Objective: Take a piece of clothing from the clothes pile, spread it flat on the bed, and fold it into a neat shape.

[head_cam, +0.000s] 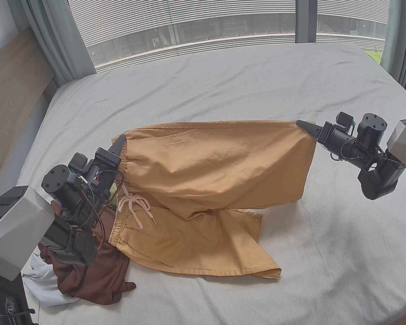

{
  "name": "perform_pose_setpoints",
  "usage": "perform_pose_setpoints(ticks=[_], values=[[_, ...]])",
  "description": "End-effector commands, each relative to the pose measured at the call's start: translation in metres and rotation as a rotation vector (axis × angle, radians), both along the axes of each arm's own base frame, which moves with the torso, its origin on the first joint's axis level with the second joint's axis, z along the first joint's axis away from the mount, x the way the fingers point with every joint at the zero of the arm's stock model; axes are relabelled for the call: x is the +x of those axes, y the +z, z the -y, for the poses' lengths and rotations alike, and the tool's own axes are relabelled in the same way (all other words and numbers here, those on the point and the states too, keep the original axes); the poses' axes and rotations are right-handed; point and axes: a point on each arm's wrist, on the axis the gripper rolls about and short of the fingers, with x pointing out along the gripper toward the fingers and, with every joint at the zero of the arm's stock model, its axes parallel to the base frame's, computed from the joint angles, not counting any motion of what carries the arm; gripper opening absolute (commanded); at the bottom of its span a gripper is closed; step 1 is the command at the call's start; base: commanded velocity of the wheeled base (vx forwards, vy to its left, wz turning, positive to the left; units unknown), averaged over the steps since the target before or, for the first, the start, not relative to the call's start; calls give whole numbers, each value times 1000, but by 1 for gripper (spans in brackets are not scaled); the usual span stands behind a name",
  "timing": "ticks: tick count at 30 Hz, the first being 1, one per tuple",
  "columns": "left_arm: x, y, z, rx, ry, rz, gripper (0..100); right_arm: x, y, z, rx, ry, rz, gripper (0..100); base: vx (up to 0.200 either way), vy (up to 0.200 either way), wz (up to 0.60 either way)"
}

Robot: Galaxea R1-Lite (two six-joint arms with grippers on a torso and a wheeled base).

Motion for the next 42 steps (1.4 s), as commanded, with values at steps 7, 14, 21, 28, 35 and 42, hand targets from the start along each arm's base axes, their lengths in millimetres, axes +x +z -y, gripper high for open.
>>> perform_pose_setpoints(ticks=[7, 14, 21, 28, 35, 42], values=[[19, -15, 3, -12, 5, 10, 0, 23, -20, 0, 0, -2, 0, 0, 0, 0, 0], [31, -22, 4, -15, 7, 29, 0, 34, -16, -1, 1, -1, 21, 0, 0, 0, 0], [42, -28, 4, -19, 3, 49, 0, 43, -11, -2, 1, -1, 27, 0, 0, 0, 0], [49, -33, 8, -19, -5, 57, 0, 49, -16, 0, 1, -7, 37, 0, 0, 0, 0], [50, -33, 9, -19, -6, 55, 100, 52, -15, 3, -2, -16, 55, 100, 0, 0, 0], [56, -30, 10, -23, -3, 71, 100, 55, -22, 14, -2, -41, 50, 100, 0, 0, 0]])
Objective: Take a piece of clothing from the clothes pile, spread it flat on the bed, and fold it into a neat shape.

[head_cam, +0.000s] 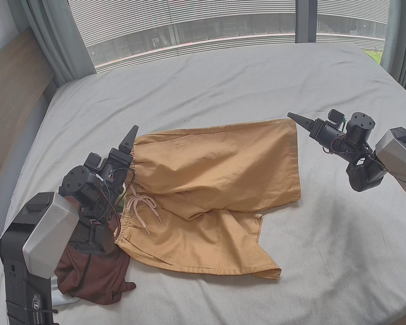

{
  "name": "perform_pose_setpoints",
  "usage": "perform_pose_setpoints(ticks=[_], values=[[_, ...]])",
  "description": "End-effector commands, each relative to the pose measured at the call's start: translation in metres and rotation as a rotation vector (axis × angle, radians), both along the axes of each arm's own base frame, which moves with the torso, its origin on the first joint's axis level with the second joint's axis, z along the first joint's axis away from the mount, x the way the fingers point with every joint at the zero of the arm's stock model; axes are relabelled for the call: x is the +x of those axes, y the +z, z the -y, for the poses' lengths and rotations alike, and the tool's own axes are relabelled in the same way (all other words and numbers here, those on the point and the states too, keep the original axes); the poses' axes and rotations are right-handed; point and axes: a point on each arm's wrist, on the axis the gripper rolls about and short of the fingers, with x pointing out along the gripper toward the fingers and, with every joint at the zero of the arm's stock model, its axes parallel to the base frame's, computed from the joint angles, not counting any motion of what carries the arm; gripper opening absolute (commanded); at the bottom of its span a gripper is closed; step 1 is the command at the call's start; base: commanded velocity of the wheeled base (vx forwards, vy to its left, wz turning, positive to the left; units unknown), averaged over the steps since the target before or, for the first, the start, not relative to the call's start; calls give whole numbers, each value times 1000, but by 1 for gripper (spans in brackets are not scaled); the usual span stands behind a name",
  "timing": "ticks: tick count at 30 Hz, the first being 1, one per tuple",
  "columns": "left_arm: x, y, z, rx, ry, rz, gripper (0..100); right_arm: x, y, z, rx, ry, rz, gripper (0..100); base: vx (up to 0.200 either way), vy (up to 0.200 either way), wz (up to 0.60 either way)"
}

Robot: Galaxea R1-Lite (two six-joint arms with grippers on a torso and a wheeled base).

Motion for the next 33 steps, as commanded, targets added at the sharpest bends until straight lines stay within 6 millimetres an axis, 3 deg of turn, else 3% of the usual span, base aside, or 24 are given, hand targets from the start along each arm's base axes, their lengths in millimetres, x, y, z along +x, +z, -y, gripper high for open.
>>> perform_pose_setpoints(ticks=[1, 12, 20, 26, 33], values=[[3, 1, 1, -3, 2, 10, 100, -1, -8, 6, -7, -15, -16, 100, 0, 0, 0], [7, -3, -1, 35, 30, -66, 100, -32, -39, 1, -86, -22, -50, 100, 0, 0, 0], [14, -11, -8, 294, 184, -13, 100, -59, -36, -14, -91, 14, -77, 100, 0, 0, 0], [13, -10, -4, 313, 211, -18, 100, -71, -44, -20, -149, 18, -91, 100, 0, 0, 0], [12, -2, -27, 332, 319, -5, 100, -85, -60, -27, -196, 27, -142, 100, 0, 0, 0]])
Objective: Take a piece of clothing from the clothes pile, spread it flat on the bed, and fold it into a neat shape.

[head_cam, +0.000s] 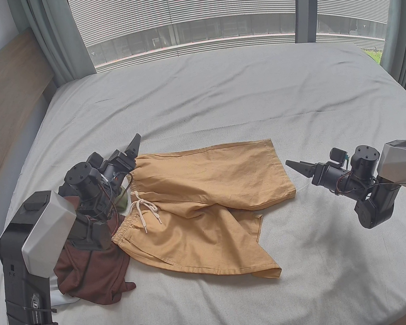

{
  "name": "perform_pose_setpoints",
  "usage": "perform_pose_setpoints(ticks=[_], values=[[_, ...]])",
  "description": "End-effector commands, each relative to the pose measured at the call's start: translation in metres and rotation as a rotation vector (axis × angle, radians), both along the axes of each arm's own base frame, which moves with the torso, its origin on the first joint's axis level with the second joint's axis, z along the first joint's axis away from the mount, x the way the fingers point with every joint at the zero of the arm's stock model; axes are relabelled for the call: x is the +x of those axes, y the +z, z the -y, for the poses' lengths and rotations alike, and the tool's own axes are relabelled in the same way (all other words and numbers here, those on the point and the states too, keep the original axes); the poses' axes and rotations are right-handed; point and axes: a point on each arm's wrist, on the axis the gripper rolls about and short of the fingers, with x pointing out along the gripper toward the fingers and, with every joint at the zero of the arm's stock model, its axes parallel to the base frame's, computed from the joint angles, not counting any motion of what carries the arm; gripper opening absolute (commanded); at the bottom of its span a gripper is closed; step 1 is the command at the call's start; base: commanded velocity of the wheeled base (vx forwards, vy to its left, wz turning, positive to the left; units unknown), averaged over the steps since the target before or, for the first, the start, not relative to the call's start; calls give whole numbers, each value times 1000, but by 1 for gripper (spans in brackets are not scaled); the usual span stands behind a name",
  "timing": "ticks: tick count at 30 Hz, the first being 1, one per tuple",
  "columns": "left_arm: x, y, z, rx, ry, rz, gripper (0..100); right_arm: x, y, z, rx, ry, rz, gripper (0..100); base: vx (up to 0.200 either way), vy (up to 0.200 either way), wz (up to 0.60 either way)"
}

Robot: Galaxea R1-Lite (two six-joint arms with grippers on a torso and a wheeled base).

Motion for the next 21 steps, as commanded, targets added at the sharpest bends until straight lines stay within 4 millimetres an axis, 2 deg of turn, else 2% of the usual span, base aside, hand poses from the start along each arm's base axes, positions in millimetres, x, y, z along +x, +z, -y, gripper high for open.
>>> perform_pose_setpoints(ticks=[1, 5, 7, 9, 11, 15, 18, 21], values=[[-1, 7, -17, 8, 66, 18, 100, -9, -4, -6, -15, 10, -28, 100, 0, 0, 0], [-9, 9, -20, 6, 66, 25, 100, -17, -9, -12, -23, 27, -57, 100, 0, 0, 0], [-26, 7, -17, 4, 41, 2, 100, -27, -7, -21, -31, 52, -78, 100, 0, 0, 0], [-35, 5, -15, 1, 25, -10, 100, -32, -7, -24, -32, 63, -94, 100, 0, 0, 0], [-54, -2, -9, -7, -36, -41, 100, -40, -10, -31, -37, 84, -122, 100, 0, 0, 0], [-83, -21, -13, 13, -101, -156, 100, -47, -14, -39, -37, 109, -150, 100, 0, 0, 0], [-95, -27, -16, 25, -139, -209, 100, -49, -20, -45, -39, 121, -165, 100, 0, 0, 0], [-105, -24, -16, 32, -177, -226, 100, -52, -22, -54, -43, 143, -173, 100, 0, 0, 0]])
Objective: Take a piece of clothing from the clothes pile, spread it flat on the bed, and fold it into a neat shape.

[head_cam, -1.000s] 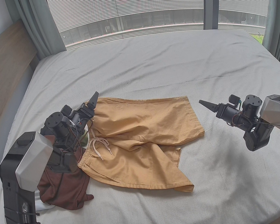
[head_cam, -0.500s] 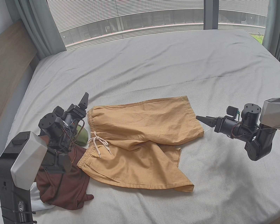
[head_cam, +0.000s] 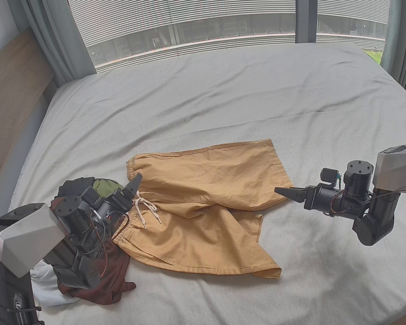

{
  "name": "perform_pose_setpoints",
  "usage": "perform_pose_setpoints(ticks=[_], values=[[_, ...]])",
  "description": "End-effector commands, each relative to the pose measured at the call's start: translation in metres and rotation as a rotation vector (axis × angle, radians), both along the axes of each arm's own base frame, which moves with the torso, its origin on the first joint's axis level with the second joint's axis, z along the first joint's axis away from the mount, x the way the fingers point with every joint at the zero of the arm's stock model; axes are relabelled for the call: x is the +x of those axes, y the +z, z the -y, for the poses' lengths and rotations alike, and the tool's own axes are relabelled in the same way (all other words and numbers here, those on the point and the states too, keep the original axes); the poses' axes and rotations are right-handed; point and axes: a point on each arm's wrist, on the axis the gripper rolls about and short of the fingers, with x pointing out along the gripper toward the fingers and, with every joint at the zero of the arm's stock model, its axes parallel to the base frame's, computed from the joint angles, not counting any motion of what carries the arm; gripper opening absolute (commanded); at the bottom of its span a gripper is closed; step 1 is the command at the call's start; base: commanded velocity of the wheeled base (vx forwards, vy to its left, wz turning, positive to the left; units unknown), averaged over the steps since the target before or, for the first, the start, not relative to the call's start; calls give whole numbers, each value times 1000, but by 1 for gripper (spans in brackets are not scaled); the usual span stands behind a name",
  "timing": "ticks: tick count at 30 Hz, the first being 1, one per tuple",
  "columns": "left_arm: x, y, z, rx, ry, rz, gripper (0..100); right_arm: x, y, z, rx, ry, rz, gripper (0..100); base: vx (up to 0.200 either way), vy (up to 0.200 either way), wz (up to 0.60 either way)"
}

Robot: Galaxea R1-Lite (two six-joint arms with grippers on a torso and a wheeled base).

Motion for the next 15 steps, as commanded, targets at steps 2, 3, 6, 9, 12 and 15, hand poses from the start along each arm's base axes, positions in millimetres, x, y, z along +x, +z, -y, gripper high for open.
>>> perform_pose_setpoints(ticks=[2, 3, 6, 9, 12, 15], values=[[-35, 13, 0, 1, -104, -47, 100, -13, -9, -24, -6, 62, -48, 100, 0, 0, 0], [-36, 12, 1, 3, -113, -53, 100, -13, -11, -25, -6, 65, -52, 100, 0, 0, 0], [-38, 8, 1, 6, -125, -67, 100, -12, -22, -30, -11, 60, -72, 100, 0, 0, 0], [-38, 7, 1, 9, -125, -69, 100, -9, -36, -36, -19, 50, -88, 100, 0, 0, 0], [-38, 7, 2, 10, -125, -71, 100, -6, -48, -42, -25, 41, -99, 100, 0, 0, 0], [-39, 6, 1, 8, -125, -74, 100, -6, -57, -48, -28, 51, -110, 100, 0, 0, 0]])
